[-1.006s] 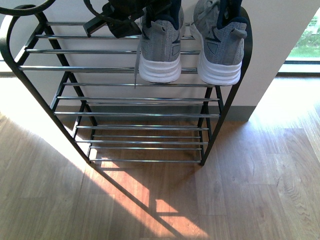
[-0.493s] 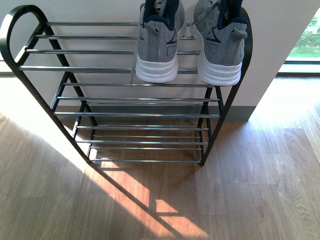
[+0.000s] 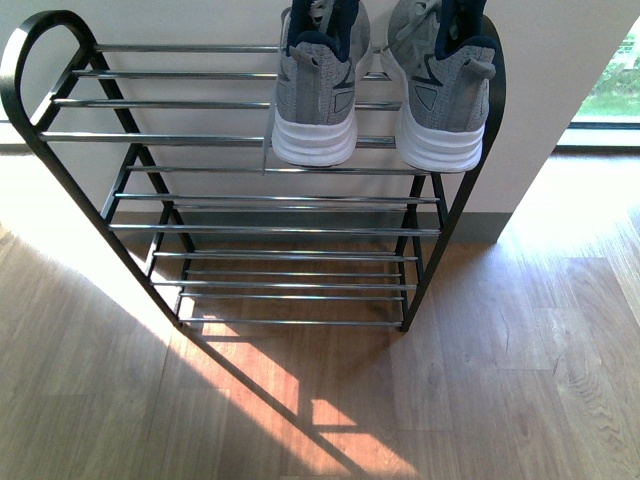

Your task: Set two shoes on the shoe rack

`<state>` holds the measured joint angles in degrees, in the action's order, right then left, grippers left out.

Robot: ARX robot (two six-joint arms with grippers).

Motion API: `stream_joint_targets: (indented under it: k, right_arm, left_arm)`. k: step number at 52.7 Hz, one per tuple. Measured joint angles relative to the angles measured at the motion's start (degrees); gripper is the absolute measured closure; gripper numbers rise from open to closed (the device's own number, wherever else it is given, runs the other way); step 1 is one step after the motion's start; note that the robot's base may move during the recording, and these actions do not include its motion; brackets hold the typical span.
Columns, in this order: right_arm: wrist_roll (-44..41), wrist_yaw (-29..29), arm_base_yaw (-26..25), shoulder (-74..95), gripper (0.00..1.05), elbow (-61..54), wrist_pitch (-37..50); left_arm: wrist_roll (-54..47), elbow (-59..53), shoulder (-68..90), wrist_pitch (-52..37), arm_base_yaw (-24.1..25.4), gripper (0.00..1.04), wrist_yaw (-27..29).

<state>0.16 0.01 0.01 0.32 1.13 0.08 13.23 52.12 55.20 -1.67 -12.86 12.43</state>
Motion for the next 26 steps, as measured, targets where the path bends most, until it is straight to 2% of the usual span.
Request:
stream_joint_targets:
  k: [2, 7, 17, 26]
  right_arm:
    - [0.0, 0.0, 0.0, 0.0, 1.03, 0.0, 0.0]
    - [0.0, 0.0, 0.0, 0.0, 1.03, 0.0, 0.0]
    - [0.0, 0.0, 0.0, 0.0, 1.03, 0.0, 0.0]
    - [0.0, 0.0, 0.0, 0.0, 1.03, 0.0, 0.0]
  left_arm:
    - [-4.9, -6.2, -2.4, -5.8, 0.9, 0.45, -1.2]
    - [-9.7, -16.5, -6.6, -11.9, 3.1, 0.64, -2.9]
    - [-12.2, -28.6, -13.2, -16.7, 5.9, 1.02, -5.8]
    - [-12.5, -34.1, -16.9, -18.4, 7.4, 1.04, -7.0]
